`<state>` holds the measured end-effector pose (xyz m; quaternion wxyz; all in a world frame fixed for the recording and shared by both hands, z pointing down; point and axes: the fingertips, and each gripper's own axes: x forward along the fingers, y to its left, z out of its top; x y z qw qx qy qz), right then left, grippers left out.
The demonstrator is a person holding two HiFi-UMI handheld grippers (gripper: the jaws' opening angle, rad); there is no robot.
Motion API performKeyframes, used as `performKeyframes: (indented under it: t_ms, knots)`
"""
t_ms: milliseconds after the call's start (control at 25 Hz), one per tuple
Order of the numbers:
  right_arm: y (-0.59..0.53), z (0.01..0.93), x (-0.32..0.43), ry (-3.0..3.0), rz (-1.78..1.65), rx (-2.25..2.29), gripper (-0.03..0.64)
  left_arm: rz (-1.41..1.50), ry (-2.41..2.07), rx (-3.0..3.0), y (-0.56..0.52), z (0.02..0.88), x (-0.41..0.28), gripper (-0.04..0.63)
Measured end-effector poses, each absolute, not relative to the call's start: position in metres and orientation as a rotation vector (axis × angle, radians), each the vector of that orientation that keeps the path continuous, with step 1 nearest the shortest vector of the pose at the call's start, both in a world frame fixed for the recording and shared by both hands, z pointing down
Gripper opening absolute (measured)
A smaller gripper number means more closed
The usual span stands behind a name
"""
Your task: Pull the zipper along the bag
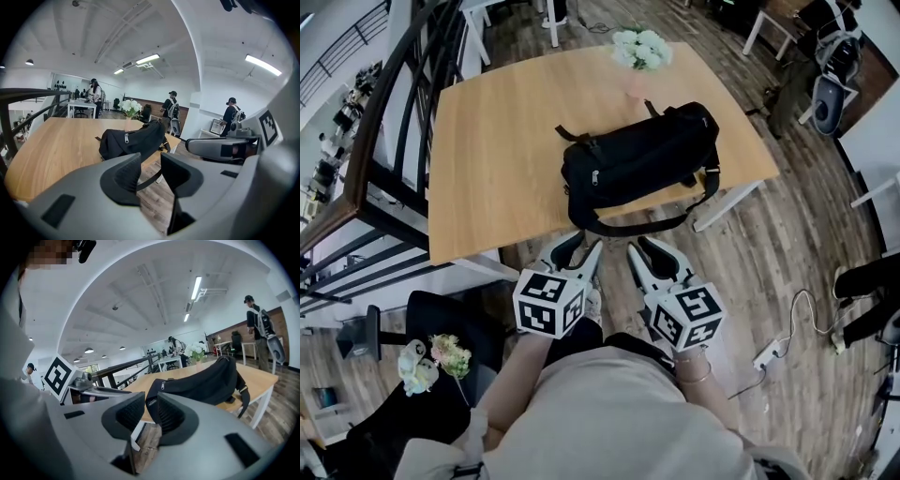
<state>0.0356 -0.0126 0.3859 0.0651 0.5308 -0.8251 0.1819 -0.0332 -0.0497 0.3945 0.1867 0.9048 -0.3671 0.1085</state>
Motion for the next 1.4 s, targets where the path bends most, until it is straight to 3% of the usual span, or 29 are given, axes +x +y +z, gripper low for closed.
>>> performKeyframes:
  t_ms: [520, 1400]
  knots:
    - [-0.096, 0.385, 0.018, -2.47, 0.525, 1.641, 0.083, 0.301, -1.026, 2.541, -0.137, 0.398, -0.054, 0.135]
    - [-0.13, 0.394, 0.011, -2.487, 0.533, 1.421, 0.074, 0.295, -1.103, 2.384, -0.161, 0.421, -0.058, 0.135]
